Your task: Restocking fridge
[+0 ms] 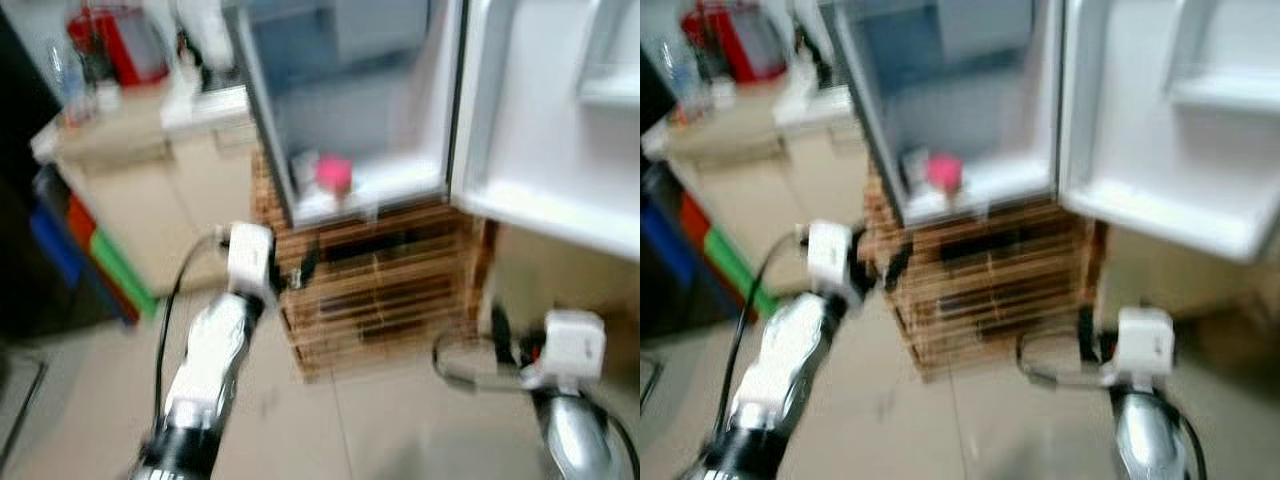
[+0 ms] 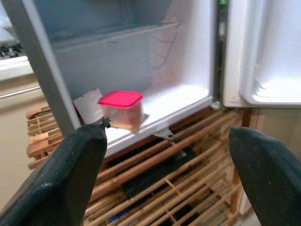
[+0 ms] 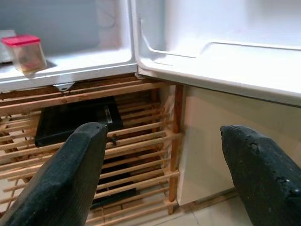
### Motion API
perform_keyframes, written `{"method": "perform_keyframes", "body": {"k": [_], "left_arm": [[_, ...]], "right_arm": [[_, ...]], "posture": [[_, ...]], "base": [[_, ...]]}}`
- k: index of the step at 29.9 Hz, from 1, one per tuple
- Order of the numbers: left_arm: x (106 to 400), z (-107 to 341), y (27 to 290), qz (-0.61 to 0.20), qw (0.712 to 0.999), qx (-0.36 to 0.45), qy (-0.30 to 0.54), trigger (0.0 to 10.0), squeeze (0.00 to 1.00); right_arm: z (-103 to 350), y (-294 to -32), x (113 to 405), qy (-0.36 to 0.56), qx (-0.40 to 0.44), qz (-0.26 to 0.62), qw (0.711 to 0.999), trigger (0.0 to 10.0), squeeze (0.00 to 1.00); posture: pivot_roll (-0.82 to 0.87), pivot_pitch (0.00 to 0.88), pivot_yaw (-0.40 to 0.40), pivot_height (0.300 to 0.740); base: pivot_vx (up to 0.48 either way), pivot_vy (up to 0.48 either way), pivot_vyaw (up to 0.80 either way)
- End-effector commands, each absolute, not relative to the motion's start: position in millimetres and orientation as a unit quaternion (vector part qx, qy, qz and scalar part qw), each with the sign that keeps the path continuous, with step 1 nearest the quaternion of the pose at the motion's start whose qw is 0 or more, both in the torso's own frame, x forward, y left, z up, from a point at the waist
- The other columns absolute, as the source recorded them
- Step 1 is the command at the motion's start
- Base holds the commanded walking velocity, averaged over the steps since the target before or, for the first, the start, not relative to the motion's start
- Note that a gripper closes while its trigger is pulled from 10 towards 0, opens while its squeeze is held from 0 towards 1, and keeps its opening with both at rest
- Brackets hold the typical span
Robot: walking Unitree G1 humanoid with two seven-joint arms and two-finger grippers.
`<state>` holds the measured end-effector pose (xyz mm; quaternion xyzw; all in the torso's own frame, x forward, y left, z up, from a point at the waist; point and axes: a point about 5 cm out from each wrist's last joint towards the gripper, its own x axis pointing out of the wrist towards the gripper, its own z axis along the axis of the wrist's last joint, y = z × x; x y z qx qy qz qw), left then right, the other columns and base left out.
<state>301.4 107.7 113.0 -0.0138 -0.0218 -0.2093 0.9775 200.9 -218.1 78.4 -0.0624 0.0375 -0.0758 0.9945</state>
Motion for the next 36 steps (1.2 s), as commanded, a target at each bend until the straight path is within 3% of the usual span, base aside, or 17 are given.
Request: {"method": "perform_keyframes", "body": {"k": [1,6,14,19,27,30,33,34,36], "left_arm": [[305,112,120,-0.193,0.981,-0.012,-0.013,10.0,0.00],[308,113,121,-0.189,0.981,-0.030,-0.010,10.0,0.00],[310,109,121,-0.180,0.983,-0.040,-0.001,10.0,0.00],[315,105,124,-0.151,0.988,-0.044,0.014,10.0,0.00],[311,105,107,-0.197,0.977,-0.074,0.011,10.0,0.00],[316,99,111,-0.167,0.981,-0.099,0.028,10.0,0.00],[310,93,120,-0.151,0.983,-0.095,0.036,10.0,0.00],[294,84,128,-0.154,0.985,-0.058,0.044,10.0,0.00],[281,77,134,-0.156,0.986,-0.030,0.056,10.0,0.00]], "right_arm": [[83,-206,207,0.022,-0.055,-0.052,0.997,10.0,0.00],[86,-204,209,0.016,-0.061,-0.042,0.997,10.0,0.00],[88,-202,211,0.011,-0.066,-0.030,0.997,10.0,0.00],[88,-202,208,0.016,-0.070,-0.016,0.997,10.0,0.00],[91,-204,209,0.017,-0.080,0.000,0.997,10.0,0.00],[95,-203,214,0.011,-0.084,0.006,0.996,10.0,0.00],[100,-202,222,0.003,-0.089,0.016,0.996,10.0,0.00],[104,-205,226,0.003,-0.091,0.021,0.996,10.0,0.00],[106,-208,228,0.006,-0.094,0.027,0.995,10.0,0.00]], "posture": [[-0.25,0.000,0.170,0.740],[-0.25,0.000,0.167,0.740],[-0.25,0.000,0.159,0.740],[-0.26,0.000,0.137,0.740],[-0.26,0.000,0.112,0.740],[-0.27,0.000,0.114,0.740],[-0.28,0.000,0.107,0.740],[-0.27,0.002,0.049,0.740],[-0.26,0.003,0.023,0.740]], "base": [[0.480,0.000,0.00],[0.455,0.000,0.00],[0.317,0.359,0.00],[0.000,0.000,0.00],[0.000,0.000,0.00],[0.000,0.000,0.00],[0.000,0.000,0.00],[0.000,0.000,0.00],[0.000,0.000,0.00]]}}
